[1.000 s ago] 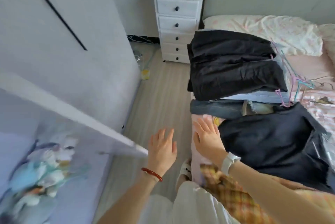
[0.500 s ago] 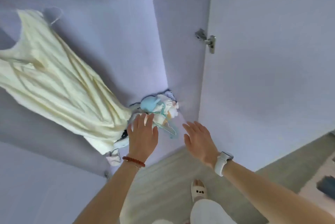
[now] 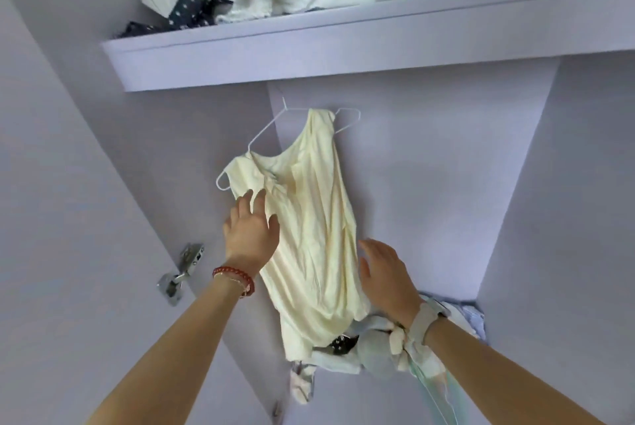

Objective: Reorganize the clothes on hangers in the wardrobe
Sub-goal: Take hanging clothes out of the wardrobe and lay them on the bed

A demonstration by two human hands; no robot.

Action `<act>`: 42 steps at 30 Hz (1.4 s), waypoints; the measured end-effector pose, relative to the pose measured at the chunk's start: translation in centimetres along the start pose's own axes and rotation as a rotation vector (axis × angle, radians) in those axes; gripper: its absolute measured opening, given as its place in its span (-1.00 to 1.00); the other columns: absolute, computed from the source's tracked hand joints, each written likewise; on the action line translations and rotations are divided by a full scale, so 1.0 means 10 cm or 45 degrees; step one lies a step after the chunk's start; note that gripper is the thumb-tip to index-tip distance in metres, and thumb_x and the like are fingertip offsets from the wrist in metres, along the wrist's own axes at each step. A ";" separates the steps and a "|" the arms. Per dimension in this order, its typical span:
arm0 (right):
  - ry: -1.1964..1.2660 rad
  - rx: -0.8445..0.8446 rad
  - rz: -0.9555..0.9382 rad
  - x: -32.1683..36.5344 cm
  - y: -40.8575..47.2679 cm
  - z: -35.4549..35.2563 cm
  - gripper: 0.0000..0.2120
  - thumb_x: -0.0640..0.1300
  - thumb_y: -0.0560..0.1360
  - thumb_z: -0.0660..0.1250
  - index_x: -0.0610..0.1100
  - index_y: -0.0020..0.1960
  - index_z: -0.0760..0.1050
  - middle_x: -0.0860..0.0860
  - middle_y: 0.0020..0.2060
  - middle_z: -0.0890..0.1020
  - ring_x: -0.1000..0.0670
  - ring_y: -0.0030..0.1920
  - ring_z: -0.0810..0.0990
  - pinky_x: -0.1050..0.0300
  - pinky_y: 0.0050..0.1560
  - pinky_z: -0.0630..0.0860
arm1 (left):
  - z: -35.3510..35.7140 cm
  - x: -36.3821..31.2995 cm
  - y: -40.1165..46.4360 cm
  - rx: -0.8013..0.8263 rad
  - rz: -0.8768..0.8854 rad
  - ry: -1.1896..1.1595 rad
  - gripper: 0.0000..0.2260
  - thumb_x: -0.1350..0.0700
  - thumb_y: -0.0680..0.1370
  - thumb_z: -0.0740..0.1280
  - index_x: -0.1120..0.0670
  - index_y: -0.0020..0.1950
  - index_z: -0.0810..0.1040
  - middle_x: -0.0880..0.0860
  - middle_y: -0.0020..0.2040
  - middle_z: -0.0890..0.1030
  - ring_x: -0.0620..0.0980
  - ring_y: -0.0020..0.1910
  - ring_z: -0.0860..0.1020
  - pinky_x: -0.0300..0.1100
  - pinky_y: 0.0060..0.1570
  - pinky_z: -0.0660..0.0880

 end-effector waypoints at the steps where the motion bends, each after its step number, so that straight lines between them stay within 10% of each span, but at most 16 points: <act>1: 0.012 0.001 -0.033 0.06 0.18 0.01 -0.63 -0.15 0.57 0.09 -0.18 0.37 0.29 -0.09 0.28 0.44 -0.11 0.30 0.35 0.06 0.26 0.31 | -0.04 0.06 0.19 -0.029 -0.047 0.004 -0.50 0.07 0.58 0.15 0.09 0.49 0.10 0.13 0.48 0.13 0.13 0.44 0.11 0.09 0.35 0.12; 11: 0.309 0.074 -0.083 0.48 1.28 0.14 -0.60 -0.14 0.59 0.07 -0.13 0.42 0.22 -0.05 0.35 0.38 -0.05 0.37 0.30 0.07 0.35 0.28 | 0.05 0.43 1.34 0.005 -0.225 0.137 -0.53 0.04 0.61 0.07 0.10 0.49 0.07 0.16 0.42 0.26 0.16 0.37 0.26 0.08 0.28 0.19; 15: 0.642 0.070 0.078 0.52 1.55 0.06 -0.65 -0.13 0.60 0.07 -0.12 0.38 0.29 0.00 0.28 0.42 0.01 0.27 0.40 0.24 0.22 0.29 | 0.14 0.20 1.29 -0.045 -0.008 -0.209 -0.73 0.12 0.61 0.09 0.14 0.26 0.42 0.20 0.15 0.54 0.25 0.06 0.52 -0.02 -0.03 0.41; 20: 1.050 0.043 0.305 0.81 2.08 -0.18 -0.69 -0.07 0.58 0.14 -0.26 0.20 0.38 -0.15 0.01 0.55 0.00 -0.09 0.47 0.05 -0.02 0.43 | 0.24 -0.16 1.00 0.138 0.308 -0.626 -0.66 0.00 0.59 0.17 0.00 0.36 0.39 0.03 0.08 0.50 0.03 -0.03 0.56 -0.27 -0.07 0.41; 25: 0.782 0.054 0.292 0.95 2.30 -0.31 -0.84 -0.23 0.55 0.12 -0.17 0.09 0.41 -0.06 -0.20 0.57 0.00 -0.15 0.54 0.22 -0.09 0.47 | 0.31 -0.11 0.97 0.488 0.427 -0.713 -0.61 -0.06 0.57 0.19 -0.08 0.40 0.33 -0.14 0.25 0.30 -0.16 0.34 0.23 -0.22 0.34 0.23; 29: 0.159 -0.208 0.250 0.82 2.19 -0.42 -0.75 -0.23 0.56 0.05 -0.24 0.13 0.42 -0.18 0.04 0.57 -0.25 0.06 0.52 0.02 -0.03 0.44 | 0.31 0.13 1.03 0.284 0.311 -0.703 -0.71 0.11 0.58 0.23 0.09 0.29 0.46 0.04 0.28 0.37 -0.04 0.31 0.33 -0.27 0.28 0.26; 35: 0.251 -0.448 0.066 0.57 1.92 -0.49 -0.75 -0.27 0.57 0.06 -0.27 0.14 0.45 -0.12 -0.18 0.60 -0.11 -0.26 0.49 0.13 -0.24 0.35 | 0.23 0.22 1.14 0.052 0.284 -0.745 -0.67 0.19 0.58 0.21 0.13 0.35 0.37 0.06 0.29 0.36 0.00 0.28 0.37 -0.45 0.15 0.16; 42: 0.145 -0.326 0.021 0.16 0.88 -0.34 -0.87 -0.29 0.51 0.25 -0.19 -0.05 0.57 0.07 -0.51 0.49 0.14 -0.53 0.34 0.31 -0.39 0.32 | 0.27 -0.06 1.06 -0.190 0.573 -0.391 -0.51 0.11 0.55 0.27 0.12 0.45 0.24 0.20 0.45 0.23 0.23 0.44 0.15 0.17 0.31 0.18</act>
Point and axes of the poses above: each hand's wrist, its own y-axis towards the middle knuckle, its own z-axis out of the palm, x = y × z, the point moved 4 cm from there along y, towards the middle knuckle
